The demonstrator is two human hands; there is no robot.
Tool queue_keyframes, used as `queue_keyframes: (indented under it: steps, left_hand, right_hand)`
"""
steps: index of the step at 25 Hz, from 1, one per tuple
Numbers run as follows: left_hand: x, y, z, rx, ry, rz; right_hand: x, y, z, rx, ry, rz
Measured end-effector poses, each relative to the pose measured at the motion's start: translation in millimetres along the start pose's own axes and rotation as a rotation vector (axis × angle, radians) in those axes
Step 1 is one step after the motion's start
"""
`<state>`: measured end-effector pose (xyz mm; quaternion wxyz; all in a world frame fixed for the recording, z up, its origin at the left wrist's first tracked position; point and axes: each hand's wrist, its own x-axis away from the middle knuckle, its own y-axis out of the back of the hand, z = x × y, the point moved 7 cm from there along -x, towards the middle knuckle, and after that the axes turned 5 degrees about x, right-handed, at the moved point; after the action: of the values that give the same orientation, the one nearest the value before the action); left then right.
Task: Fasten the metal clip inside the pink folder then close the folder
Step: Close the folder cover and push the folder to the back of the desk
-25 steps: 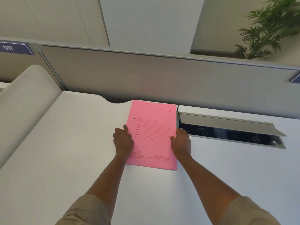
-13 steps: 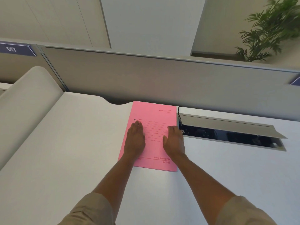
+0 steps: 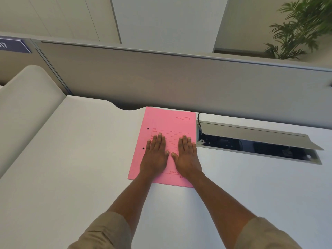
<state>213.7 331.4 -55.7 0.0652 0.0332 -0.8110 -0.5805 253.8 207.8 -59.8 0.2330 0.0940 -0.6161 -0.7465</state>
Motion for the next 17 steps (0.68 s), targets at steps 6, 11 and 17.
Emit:
queue_keyframes:
  steps: [6,11,17]
  left_hand:
    - [1.1,-1.3,0.2,-0.026,-0.014,-0.062]
    - [0.7,-3.5,1.4,-0.024,-0.01,-0.064]
    - [0.2,-3.0,-0.3,-0.045,-0.016,-0.049]
  right_hand:
    - [1.0,-0.4,0.0,0.04,-0.004,-0.043]
    - [1.2,-1.1,0.0,0.064,-0.006,-0.05]
    - [0.6,-1.2,0.2,0.073,-0.015,-0.053]
